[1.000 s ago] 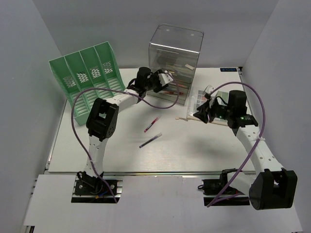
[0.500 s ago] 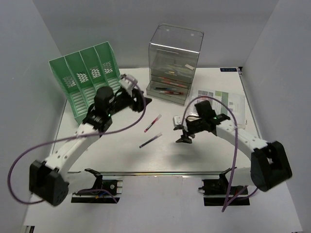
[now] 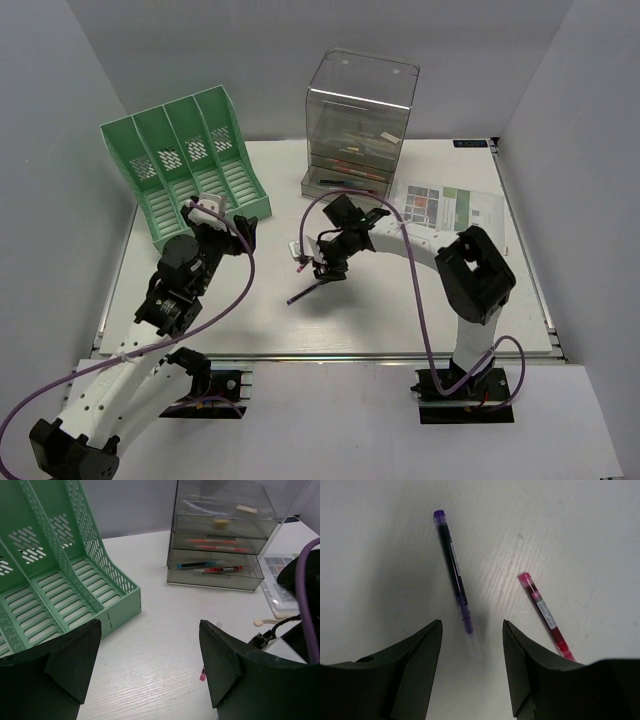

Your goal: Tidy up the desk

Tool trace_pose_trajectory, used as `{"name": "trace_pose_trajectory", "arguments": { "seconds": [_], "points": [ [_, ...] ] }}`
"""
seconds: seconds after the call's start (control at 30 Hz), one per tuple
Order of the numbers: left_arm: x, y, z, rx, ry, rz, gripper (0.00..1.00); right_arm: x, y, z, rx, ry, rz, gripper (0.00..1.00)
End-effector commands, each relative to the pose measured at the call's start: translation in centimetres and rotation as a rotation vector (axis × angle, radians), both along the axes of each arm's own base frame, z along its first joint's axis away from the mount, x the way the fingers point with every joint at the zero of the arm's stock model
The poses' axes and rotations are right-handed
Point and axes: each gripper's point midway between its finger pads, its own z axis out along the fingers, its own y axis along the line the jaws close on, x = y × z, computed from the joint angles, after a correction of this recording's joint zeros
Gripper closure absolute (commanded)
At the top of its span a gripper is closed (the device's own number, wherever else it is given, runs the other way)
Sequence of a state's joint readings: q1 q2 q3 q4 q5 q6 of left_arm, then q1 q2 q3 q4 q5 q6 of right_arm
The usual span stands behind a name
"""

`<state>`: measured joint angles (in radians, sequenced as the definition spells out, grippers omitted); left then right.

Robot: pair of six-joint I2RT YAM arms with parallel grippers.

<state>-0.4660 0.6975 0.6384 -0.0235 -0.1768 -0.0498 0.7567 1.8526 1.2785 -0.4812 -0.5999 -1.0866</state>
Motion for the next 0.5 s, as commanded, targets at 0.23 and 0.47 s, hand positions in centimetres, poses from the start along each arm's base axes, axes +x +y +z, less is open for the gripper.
{"name": "trace_pose_trajectory", "arguments": {
  "seconds": [0.23, 0.47],
  "points": [
    [-0.4, 1.6, 1.6, -0.038, -0.046, 0.076, 0.12, -2.0, 0.8, -3.5, -0.146, 0.013, 0.060, 0.44],
    [-0.4, 2.0, 1.6, -0.034, -0.048, 0.091, 0.12, -1.7, 0.6, -5.1, -0.208, 0.012, 0.035, 0.52]
  ]
}}
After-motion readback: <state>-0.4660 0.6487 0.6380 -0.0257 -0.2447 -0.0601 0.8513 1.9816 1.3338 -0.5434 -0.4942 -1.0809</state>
